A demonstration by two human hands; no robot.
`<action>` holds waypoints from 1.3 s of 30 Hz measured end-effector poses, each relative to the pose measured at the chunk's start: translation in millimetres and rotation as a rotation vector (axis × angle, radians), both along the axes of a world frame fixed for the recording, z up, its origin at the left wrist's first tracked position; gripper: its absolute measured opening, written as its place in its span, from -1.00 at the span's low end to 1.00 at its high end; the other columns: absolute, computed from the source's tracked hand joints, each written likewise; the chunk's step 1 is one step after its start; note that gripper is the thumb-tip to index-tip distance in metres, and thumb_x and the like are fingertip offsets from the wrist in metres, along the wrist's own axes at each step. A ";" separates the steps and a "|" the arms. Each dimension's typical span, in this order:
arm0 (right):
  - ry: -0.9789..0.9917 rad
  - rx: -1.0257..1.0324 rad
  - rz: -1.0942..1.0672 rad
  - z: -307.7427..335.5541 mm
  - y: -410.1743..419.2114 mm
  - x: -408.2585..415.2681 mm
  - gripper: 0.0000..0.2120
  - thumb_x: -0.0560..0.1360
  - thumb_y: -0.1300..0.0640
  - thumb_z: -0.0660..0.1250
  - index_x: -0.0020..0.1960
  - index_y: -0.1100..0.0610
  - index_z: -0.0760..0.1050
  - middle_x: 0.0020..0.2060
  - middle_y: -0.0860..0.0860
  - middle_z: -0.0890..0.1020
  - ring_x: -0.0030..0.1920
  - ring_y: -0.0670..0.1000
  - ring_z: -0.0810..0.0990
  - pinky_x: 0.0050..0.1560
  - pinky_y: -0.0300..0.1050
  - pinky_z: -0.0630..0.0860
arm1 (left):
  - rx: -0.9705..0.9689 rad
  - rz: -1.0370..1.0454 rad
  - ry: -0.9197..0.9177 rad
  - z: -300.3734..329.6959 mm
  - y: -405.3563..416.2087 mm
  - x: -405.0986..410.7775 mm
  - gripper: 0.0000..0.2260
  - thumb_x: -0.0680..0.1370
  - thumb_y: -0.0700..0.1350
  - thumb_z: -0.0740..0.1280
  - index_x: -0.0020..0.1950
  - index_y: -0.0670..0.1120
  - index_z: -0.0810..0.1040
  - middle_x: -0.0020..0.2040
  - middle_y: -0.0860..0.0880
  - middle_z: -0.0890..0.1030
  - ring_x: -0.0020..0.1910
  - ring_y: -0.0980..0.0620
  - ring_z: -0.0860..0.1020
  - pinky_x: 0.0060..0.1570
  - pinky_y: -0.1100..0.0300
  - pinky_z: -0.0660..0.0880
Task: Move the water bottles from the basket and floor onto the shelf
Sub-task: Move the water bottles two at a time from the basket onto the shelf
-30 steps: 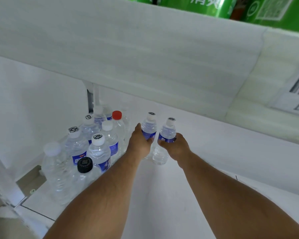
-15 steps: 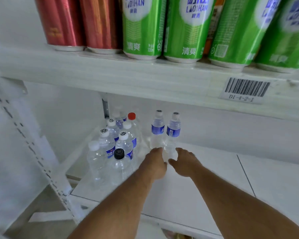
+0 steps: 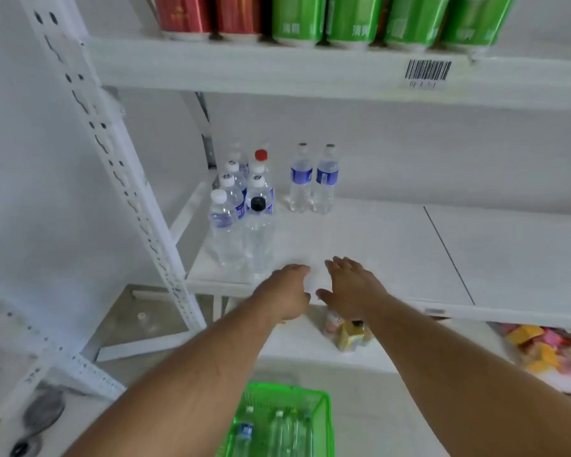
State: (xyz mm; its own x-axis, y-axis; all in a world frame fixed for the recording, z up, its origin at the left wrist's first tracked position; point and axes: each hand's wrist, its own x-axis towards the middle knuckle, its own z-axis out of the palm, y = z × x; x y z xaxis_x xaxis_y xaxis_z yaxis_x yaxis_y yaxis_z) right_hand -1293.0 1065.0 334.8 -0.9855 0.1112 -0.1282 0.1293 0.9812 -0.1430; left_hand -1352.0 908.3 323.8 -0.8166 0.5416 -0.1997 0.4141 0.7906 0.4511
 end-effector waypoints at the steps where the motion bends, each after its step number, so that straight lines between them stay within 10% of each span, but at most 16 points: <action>1: 0.003 -0.013 0.015 -5.3 -7.0 11.0 -0.30 0.56 -0.21 0.21 0.56 0.14 0.13 0.55 0.09 0.21 0.55 0.11 0.13 0.48 0.03 0.15 | -0.006 0.004 0.002 -7.4 -8.3 10.9 -0.42 0.55 -0.01 0.29 0.56 0.05 0.21 0.55 0.03 0.26 0.45 -0.06 0.34 0.38 0.02 0.36; 18: -0.419 -0.317 -0.068 -159.7 -74.4 204.4 -0.34 0.58 -0.18 0.20 0.54 0.15 0.17 0.44 0.15 0.38 0.38 0.18 0.39 0.33 0.00 0.36 | -0.308 0.141 -0.386 -147.1 -132.7 185.2 -0.41 0.55 0.02 0.35 0.55 -0.02 0.25 0.50 -0.12 0.35 0.42 -0.10 0.39 0.35 0.11 0.36; 39: -0.665 -0.535 -0.496 -437.4 -151.1 119.9 -0.29 0.55 -0.20 0.25 0.57 0.12 0.16 0.46 0.12 0.40 0.38 0.14 0.44 0.26 -0.13 0.39 | -0.134 0.446 -0.676 -436.3 -205.2 94.6 -0.55 0.51 -0.05 0.41 0.35 -0.17 0.45 0.25 -0.19 0.58 0.21 -0.12 0.55 0.17 0.08 0.49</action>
State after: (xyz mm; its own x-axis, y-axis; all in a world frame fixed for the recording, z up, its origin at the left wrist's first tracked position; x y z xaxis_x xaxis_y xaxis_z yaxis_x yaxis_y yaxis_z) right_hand -1173.2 913.9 -102.6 -0.5517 0.2576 -0.7932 0.7234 0.6212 -0.3014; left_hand -1257.3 703.1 -112.5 -0.6298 0.1313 -0.7656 -0.2792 0.8815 0.3808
